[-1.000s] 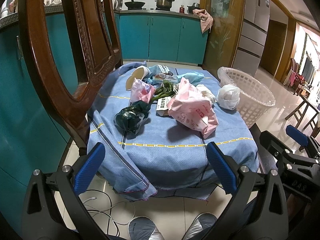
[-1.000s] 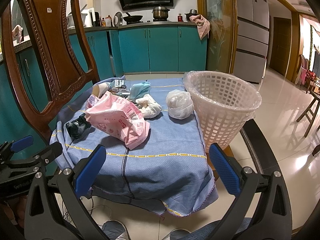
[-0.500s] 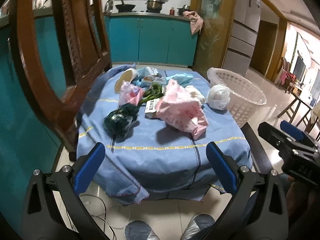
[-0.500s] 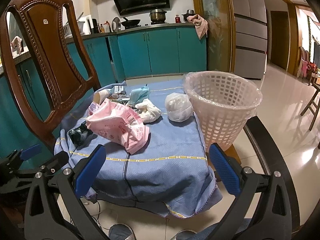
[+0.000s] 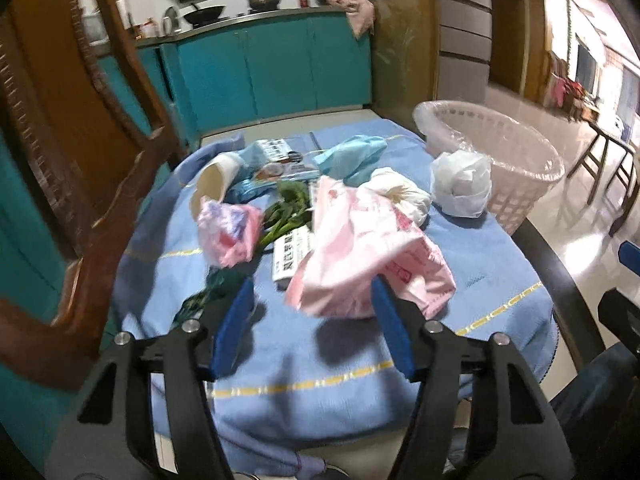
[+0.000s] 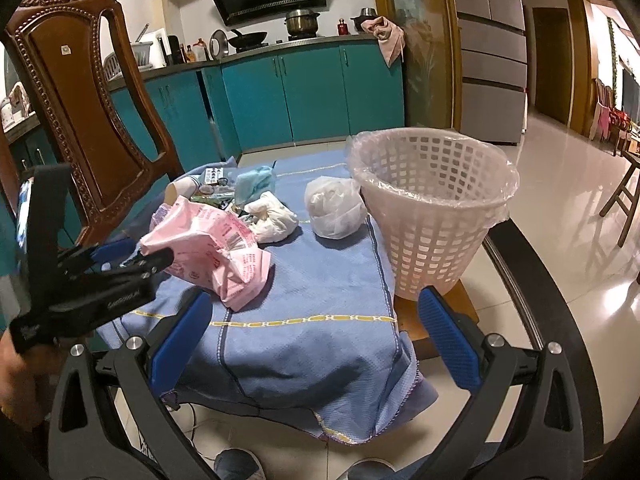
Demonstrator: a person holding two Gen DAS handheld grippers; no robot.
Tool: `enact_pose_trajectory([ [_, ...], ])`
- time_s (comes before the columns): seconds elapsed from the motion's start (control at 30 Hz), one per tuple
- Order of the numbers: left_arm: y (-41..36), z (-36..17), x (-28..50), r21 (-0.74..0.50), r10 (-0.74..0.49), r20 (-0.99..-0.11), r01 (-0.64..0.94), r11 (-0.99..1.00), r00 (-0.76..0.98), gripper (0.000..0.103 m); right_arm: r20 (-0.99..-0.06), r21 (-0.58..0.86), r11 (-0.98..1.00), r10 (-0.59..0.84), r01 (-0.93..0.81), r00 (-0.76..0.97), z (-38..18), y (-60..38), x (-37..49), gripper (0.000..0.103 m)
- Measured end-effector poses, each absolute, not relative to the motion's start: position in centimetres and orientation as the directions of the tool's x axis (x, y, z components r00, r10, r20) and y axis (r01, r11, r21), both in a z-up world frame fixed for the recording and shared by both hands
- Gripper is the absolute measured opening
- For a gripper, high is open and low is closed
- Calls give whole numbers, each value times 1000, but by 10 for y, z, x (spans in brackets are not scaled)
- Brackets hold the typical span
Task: Collect trash
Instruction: 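Grasp the pink plastic bag with the left gripper and lift it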
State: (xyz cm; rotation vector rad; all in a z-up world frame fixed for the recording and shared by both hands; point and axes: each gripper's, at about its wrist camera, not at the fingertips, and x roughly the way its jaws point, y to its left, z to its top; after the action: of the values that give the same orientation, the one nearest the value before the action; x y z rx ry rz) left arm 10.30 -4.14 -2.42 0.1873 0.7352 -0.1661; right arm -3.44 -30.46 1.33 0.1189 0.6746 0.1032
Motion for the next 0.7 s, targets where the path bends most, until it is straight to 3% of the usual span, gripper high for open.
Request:
enact_pose_trajectory([
  [0.03, -44, -25, 106, 116, -87, -681, 224, 968, 727, 58, -617, 144, 988, 135, -56, 775, 13, -305, -34, 100],
  [0.1, -49, -26, 108, 110, -115, -684, 258, 960, 720, 38, -623, 142, 988, 134, -57, 771, 11, -304, -32, 100],
  [0.2, -50, -27, 105, 98, -148, -690, 294, 951, 708, 18, -627, 126, 990, 130, -65, 768, 10, -300, -31, 100],
  [0.3, -42, -22, 96, 80, -165, -678, 294, 952, 717, 9, -627, 112, 991, 126, -71, 768, 9, -297, -32, 100],
  [0.5, 7, 11, 52, -53, -236, -560, 250, 967, 794, 5, -623, 99, 990, 137, -96, 770, 10, -289, -33, 100],
  [0.7, 63, 39, -2, -184, -196, -318, 143, 973, 928, 5, -667, 201, 947, 320, -251, 673, 1, -250, -11, 100],
])
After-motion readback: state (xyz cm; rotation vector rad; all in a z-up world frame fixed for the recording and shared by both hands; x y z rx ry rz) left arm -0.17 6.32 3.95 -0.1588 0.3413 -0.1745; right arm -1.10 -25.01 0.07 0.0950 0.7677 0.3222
